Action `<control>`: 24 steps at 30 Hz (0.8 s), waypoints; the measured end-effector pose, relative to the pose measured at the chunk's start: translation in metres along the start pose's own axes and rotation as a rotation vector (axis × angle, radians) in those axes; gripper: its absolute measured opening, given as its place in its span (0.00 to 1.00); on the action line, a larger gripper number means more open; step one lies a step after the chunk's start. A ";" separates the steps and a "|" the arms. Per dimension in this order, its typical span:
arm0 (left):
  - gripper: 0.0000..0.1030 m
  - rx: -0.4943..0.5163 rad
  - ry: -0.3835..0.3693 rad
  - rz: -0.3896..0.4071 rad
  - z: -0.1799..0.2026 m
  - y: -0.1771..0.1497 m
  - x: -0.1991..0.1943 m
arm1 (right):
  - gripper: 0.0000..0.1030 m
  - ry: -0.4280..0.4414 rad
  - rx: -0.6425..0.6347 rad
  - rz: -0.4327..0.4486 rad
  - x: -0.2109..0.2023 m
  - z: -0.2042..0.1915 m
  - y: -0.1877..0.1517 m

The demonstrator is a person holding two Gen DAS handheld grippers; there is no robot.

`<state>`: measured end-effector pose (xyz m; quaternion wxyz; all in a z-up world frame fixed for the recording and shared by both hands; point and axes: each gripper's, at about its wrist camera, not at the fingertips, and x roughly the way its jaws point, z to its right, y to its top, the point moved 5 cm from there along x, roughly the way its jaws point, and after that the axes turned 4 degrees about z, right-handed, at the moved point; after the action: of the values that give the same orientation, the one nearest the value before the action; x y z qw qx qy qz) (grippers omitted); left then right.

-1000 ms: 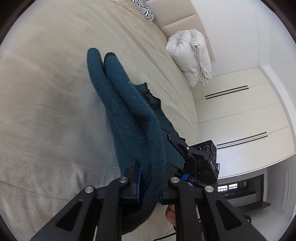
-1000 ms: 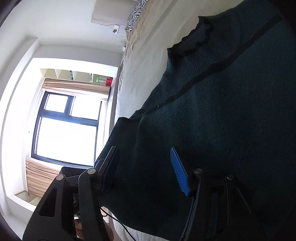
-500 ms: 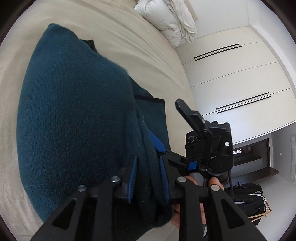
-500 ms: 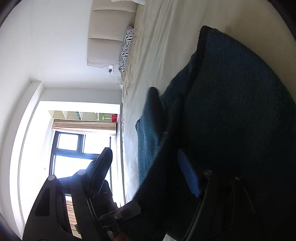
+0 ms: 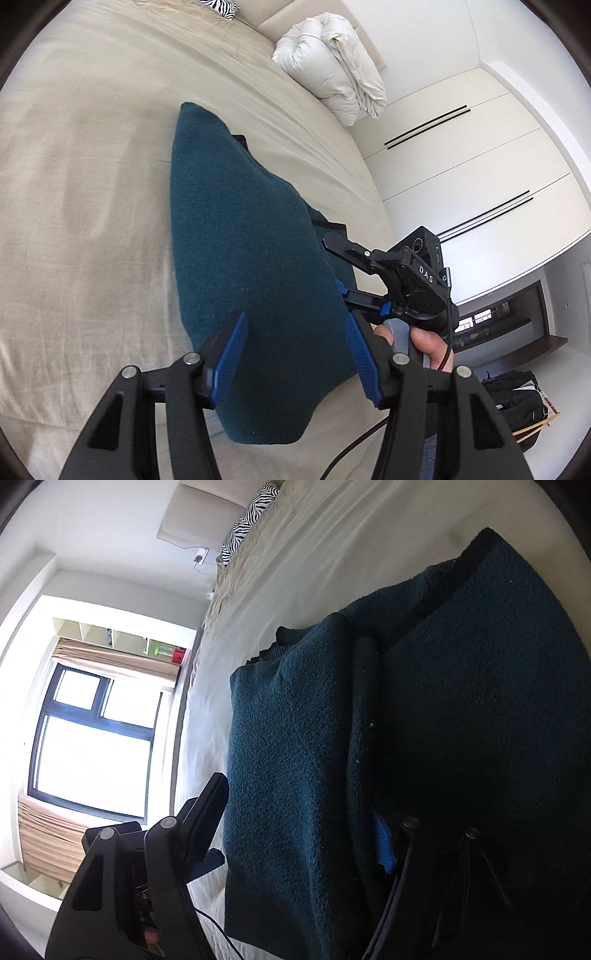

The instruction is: Fold small clothes

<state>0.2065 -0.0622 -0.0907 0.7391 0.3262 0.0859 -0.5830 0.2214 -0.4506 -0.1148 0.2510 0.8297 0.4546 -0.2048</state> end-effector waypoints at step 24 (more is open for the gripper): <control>0.56 0.109 -0.008 -0.045 0.054 -0.005 0.043 | 0.12 -0.342 -0.202 0.197 -0.120 0.023 0.010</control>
<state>0.2017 -0.1290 -0.0723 0.7071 0.3615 0.0582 -0.6049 0.1669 -0.5470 -0.0625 0.4251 0.7939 0.3406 -0.2702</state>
